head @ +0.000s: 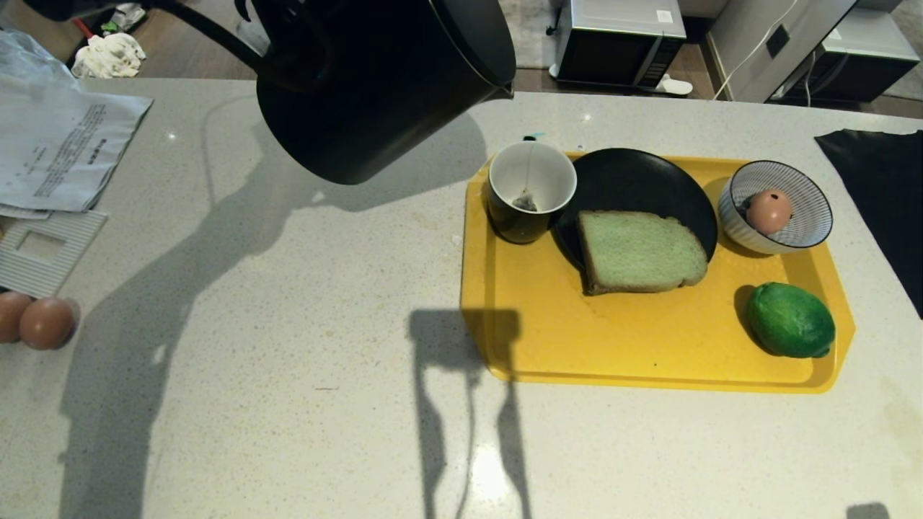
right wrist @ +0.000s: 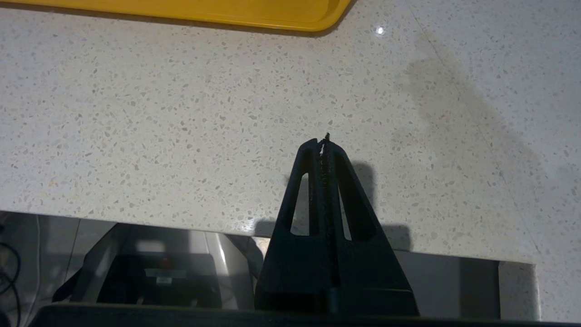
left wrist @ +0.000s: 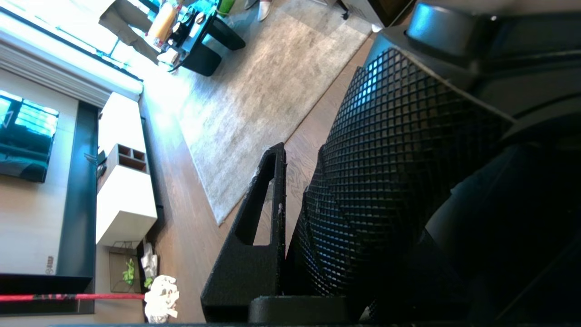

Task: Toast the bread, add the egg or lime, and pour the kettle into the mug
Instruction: Pour water into a cup

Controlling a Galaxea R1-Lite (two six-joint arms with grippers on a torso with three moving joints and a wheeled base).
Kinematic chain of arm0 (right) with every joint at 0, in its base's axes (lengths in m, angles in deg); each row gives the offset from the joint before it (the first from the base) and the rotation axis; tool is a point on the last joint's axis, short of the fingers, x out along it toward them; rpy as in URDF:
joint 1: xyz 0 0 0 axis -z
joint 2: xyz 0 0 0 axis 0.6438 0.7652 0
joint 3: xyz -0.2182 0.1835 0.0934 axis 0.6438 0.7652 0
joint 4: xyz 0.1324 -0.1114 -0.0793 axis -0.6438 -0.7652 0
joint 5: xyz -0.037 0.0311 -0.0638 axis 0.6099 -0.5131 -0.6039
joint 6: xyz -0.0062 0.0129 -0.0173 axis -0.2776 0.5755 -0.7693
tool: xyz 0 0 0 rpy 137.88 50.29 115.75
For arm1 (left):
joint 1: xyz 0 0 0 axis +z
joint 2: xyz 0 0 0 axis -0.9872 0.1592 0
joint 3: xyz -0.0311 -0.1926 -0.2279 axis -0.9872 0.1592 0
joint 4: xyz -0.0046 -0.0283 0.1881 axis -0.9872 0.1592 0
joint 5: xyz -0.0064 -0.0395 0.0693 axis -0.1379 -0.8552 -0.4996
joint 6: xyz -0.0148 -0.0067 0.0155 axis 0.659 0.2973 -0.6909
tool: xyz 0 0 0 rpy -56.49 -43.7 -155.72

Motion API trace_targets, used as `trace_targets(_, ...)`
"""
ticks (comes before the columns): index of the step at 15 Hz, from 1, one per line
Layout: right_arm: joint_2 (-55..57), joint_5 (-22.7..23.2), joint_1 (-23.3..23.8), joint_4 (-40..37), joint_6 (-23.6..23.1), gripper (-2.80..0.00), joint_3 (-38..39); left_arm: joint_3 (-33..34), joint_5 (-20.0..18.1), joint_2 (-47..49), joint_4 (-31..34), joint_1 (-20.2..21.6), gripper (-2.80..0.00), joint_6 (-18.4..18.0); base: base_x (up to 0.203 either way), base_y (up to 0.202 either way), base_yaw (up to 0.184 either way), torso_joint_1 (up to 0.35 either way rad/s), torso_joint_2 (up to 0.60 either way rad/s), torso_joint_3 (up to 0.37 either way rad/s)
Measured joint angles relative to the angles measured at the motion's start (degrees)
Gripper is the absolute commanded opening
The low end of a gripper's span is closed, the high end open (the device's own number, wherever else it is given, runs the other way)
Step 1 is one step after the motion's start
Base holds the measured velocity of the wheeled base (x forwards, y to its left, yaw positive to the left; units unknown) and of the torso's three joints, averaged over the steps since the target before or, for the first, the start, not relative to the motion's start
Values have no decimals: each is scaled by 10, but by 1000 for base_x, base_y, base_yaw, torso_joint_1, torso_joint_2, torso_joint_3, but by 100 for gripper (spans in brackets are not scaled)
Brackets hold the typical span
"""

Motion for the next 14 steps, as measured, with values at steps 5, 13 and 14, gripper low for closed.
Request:
trace_targets(5, 0, 0, 0, 0, 0, -280, 0, 0, 2, 9, 44, 17, -280, -34, 0, 0, 0, 0, 0, 0)
trace_targets(13, 0, 0, 0, 0, 0, -280, 0, 0, 13, 28, 40, 22, -280, -46, 0, 0, 0, 0, 0, 0)
trace_targets(14, 0, 0, 0, 0, 0, -280, 0, 0, 22, 25, 40, 22, -280, -46, 0, 0, 0, 0, 0, 0)
